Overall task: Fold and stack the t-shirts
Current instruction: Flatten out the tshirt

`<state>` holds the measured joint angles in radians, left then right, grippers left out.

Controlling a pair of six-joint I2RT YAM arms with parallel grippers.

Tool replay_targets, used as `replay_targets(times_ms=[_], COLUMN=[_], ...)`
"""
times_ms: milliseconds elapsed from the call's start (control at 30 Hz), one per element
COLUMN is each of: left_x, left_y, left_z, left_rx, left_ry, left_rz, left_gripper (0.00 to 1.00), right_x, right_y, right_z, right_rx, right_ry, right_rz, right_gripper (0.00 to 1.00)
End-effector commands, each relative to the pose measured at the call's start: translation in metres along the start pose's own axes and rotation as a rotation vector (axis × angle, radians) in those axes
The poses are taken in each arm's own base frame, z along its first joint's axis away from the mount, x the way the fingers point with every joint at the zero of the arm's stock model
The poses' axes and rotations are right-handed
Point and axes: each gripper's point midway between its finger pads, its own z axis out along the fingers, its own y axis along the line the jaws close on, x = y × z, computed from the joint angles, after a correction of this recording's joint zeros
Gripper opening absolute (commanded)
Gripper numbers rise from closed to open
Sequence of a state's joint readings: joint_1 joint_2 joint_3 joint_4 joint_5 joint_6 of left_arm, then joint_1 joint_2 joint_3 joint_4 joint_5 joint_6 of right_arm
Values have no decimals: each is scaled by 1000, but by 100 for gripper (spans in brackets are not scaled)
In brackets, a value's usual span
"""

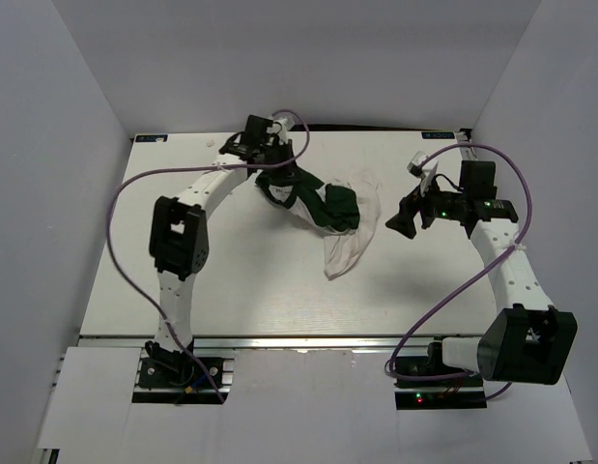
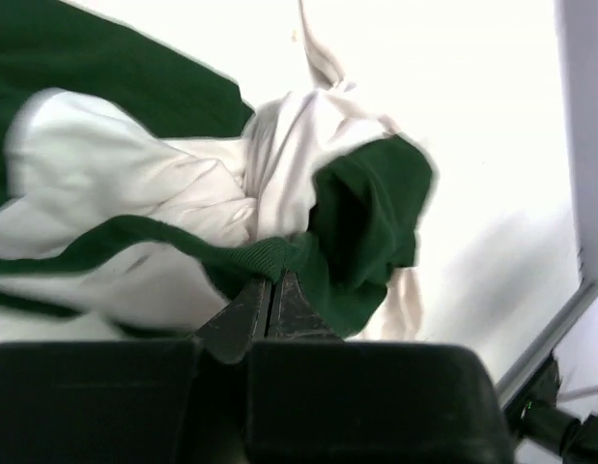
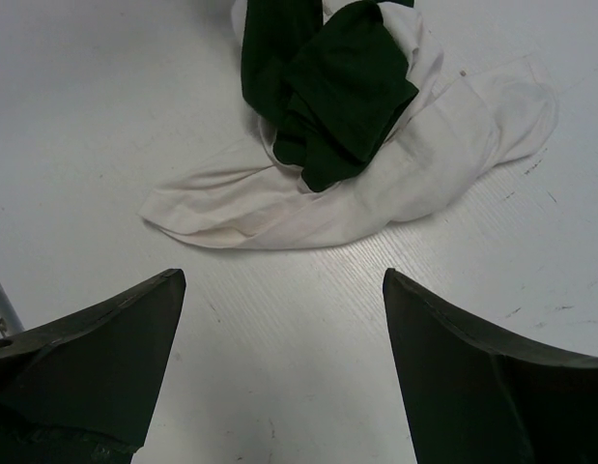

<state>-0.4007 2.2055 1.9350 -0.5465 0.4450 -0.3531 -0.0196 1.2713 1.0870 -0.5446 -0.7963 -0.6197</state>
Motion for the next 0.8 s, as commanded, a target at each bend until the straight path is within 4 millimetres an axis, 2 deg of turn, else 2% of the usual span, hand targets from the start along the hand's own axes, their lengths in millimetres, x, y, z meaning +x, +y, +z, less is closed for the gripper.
replay_targets(times_ms=[0,33,67,100,133,167,200,233,267,300,333,433,467,533,567,733,767], left_x=[-64,-63,-66,-50,-44,-44,-36,-19,-13,-10,7,18,37,50,64,119,132], left_y=[-30,-26,-24,-8,-2,4,9,21,28,25,34,33,47,55,68,100,112], left_z=[-96,-104,-126,-123,-128,-141,-143,-138,-141,-149,-146,-166,-164,-174,-174,-169,-170], left_rx=[-8,-25,-37,-69,-79,-89,-93,-108,-120,-116,-130,-126,-160,-193,-235,-362,-421], left_ry=[-268,-282,-319,-300,-301,-322,-313,-285,-284,-298,-277,-328,-308,-310,-290,-175,-158], left_rz=[34,26,25,-2,-12,-23,-38,-61,-77,-81,-101,-123,-156,-174,-199,-246,-261], left_gripper=[0,0,0,0,0,0,0,0,0,0,0,0,0,0,0,0,0], right_x=[-14,-13,-14,-13,-13,-12,-12,-13,-13,-13,-14,-11,-10,-8,-7,-3,-2], right_y=[4,5,6,6,6,7,7,8,8,8,8,9,11,13,18,30,32], right_z=[-5,-5,-5,-4,-4,-3,-2,-2,-2,-1,-1,-1,-1,1,2,10,12], right_rx=[-4,-7,-10,-13,-15,-22,-23,-26,-30,-32,-32,-39,-49,-66,-90,-175,-186], right_ry=[-54,-55,-59,-61,-62,-64,-67,-69,-72,-72,-73,-68,-71,-70,-75,-79,-75], right_rz=[-32,-29,-30,-28,-28,-22,-21,-18,-18,-17,-20,-27,-24,-20,-9,43,49], right_gripper=[89,89,89,89,89,90,89,89,89,89,89,89,90,89,89,89,89])
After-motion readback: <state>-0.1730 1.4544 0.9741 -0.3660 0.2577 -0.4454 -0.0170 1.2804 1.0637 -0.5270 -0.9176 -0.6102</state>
